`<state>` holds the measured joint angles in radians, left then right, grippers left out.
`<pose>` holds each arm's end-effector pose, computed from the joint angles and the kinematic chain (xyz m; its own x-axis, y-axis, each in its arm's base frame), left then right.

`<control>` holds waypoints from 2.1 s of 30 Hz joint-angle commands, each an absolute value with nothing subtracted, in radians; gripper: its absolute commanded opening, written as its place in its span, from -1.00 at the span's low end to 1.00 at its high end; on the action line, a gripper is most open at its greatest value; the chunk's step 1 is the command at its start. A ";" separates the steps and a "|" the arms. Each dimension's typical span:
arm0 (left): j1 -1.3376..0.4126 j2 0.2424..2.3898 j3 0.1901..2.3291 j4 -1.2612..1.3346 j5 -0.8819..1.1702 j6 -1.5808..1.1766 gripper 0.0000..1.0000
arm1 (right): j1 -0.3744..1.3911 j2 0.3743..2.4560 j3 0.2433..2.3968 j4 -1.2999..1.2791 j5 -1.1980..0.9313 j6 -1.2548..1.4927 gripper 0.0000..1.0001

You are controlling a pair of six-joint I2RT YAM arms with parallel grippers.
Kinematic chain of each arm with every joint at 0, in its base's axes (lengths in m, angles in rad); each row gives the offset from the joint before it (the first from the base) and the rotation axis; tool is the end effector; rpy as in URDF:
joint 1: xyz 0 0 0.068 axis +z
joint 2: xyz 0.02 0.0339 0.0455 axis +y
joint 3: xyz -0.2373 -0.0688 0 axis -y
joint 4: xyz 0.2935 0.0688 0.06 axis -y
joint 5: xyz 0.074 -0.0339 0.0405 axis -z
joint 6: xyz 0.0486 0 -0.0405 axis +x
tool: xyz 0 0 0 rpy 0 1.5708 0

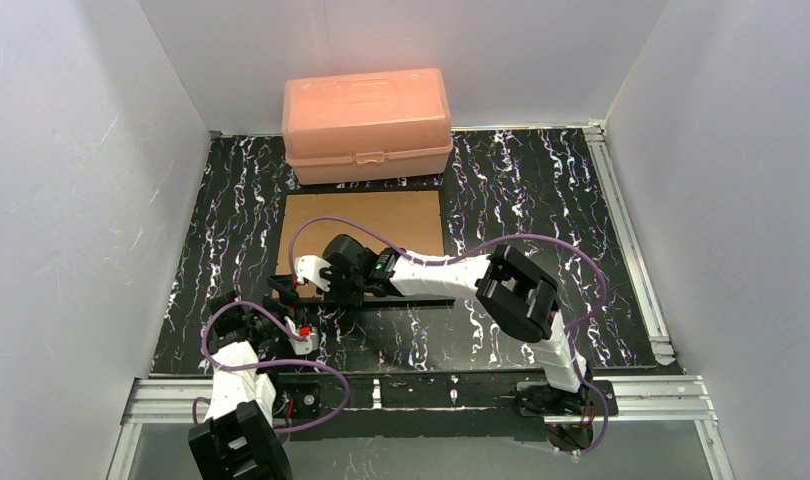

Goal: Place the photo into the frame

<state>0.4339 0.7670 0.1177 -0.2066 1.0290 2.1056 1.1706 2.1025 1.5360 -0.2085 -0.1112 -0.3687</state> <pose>0.1846 0.0396 0.0737 0.6011 0.7675 -0.2226 0.4403 -0.0857 0.8938 0.1928 0.4695 0.1256 0.0867 -0.7144 -0.6944 -0.9808 0.0608 -0.1850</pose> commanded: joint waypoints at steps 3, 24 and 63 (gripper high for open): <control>0.421 0.817 0.059 -0.272 0.916 2.558 0.96 | 1.160 2.006 1.627 -0.200 -0.151 -0.324 -0.97; 0.291 0.931 0.156 0.041 0.831 2.326 0.11 | 1.158 2.022 1.689 -0.248 -0.188 -0.278 -0.97; 0.251 0.763 0.455 -0.398 0.826 1.964 -0.38 | 1.222 1.545 0.983 0.081 0.413 -0.752 0.87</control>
